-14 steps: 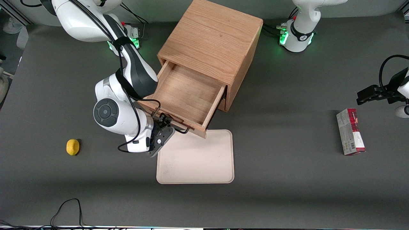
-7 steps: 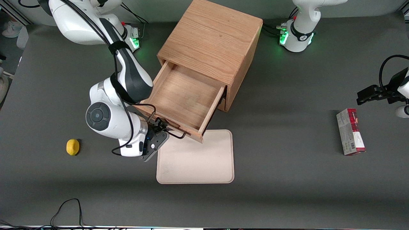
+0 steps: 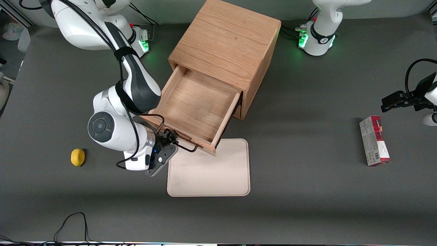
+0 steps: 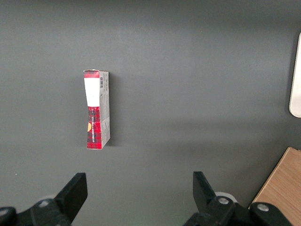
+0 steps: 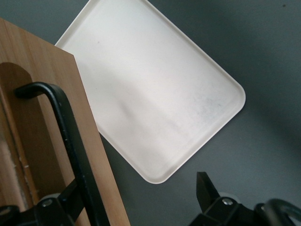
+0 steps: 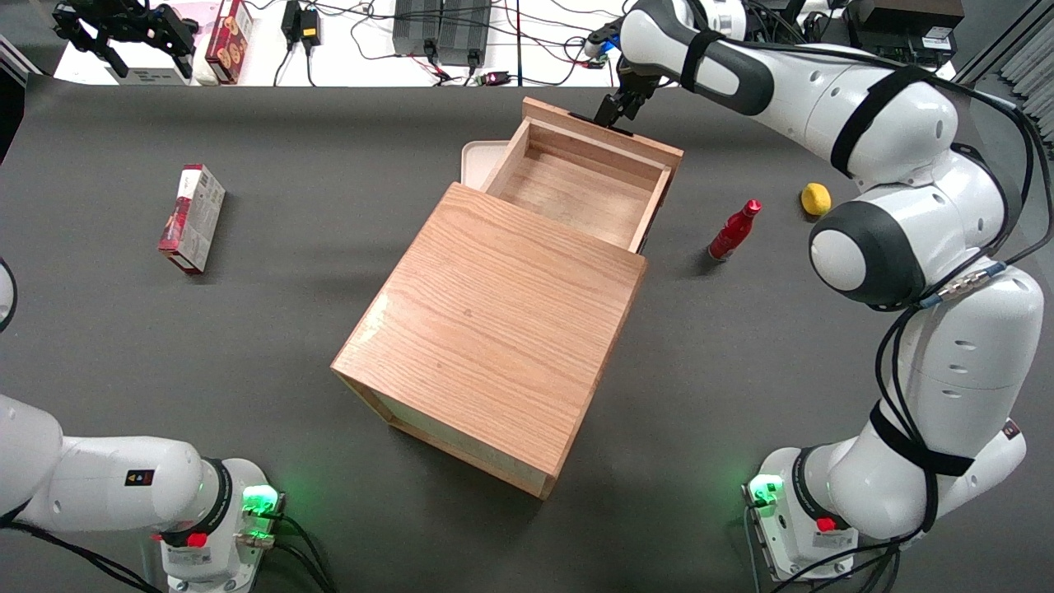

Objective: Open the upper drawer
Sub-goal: 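Keep pulling the upper drawer further open with the right gripper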

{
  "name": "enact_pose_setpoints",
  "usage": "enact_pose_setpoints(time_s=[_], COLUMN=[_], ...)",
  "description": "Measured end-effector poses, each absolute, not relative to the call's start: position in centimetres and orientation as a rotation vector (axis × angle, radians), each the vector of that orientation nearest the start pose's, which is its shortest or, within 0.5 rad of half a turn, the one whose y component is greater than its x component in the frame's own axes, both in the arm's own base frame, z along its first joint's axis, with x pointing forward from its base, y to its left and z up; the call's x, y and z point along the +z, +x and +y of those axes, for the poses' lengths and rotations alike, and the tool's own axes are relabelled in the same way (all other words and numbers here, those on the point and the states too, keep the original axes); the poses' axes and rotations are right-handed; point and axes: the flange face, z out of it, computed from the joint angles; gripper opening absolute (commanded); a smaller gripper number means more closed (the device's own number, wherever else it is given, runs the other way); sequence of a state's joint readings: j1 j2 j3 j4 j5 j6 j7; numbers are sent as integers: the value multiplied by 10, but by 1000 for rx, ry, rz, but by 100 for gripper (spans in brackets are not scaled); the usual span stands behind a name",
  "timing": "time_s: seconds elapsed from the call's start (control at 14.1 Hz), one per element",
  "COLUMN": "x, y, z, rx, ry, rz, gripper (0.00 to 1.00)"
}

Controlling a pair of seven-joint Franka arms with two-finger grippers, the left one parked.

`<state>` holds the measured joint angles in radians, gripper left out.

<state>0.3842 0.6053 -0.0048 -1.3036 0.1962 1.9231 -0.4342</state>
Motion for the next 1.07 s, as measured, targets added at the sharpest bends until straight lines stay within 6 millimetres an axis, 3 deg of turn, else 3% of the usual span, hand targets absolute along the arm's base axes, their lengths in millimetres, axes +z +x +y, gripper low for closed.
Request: enact_pose_setpoints(time_s=[0.57, 1.07], x=[399, 403], y=[681, 682], z=[266, 263], rx=[-59, -44], ry=[-2769, -2768], rz=[-1047, -1044], gripper=[100, 100])
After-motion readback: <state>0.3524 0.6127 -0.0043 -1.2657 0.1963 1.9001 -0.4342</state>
